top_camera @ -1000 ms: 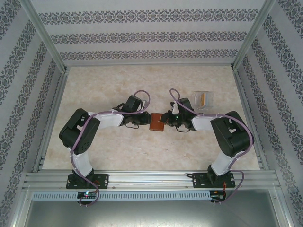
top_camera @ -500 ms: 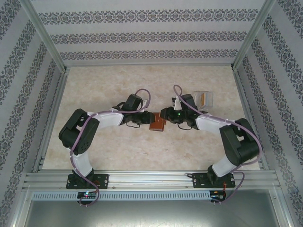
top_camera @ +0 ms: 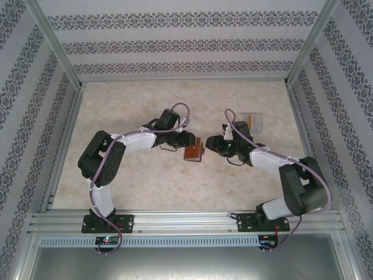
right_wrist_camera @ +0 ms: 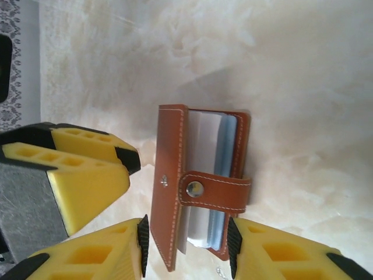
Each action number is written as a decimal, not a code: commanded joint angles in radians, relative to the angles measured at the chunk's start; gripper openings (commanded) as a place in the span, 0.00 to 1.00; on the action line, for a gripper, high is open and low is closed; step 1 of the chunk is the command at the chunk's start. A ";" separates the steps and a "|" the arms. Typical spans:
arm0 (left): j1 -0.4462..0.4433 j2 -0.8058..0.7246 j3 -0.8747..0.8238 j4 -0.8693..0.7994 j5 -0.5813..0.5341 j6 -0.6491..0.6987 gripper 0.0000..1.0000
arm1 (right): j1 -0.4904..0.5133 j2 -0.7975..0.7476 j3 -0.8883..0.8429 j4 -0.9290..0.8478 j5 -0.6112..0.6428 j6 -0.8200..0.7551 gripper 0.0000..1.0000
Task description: Put the credit cards into the card holder
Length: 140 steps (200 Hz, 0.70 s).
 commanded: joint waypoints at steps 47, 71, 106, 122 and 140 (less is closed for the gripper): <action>-0.037 0.078 0.079 -0.095 0.017 -0.018 0.29 | -0.015 -0.069 -0.045 -0.002 0.024 0.004 0.47; -0.041 0.099 0.090 -0.093 -0.002 -0.027 0.27 | -0.015 -0.070 -0.055 -0.002 0.023 0.001 0.46; -0.043 0.103 0.100 -0.085 0.015 -0.042 0.28 | -0.017 -0.071 -0.068 0.003 0.033 0.007 0.46; -0.044 0.105 0.102 -0.062 0.045 -0.058 0.29 | -0.017 -0.070 -0.073 0.006 0.045 0.007 0.46; -0.045 0.101 0.095 -0.034 0.067 -0.085 0.31 | -0.015 -0.061 -0.073 0.016 0.040 0.020 0.46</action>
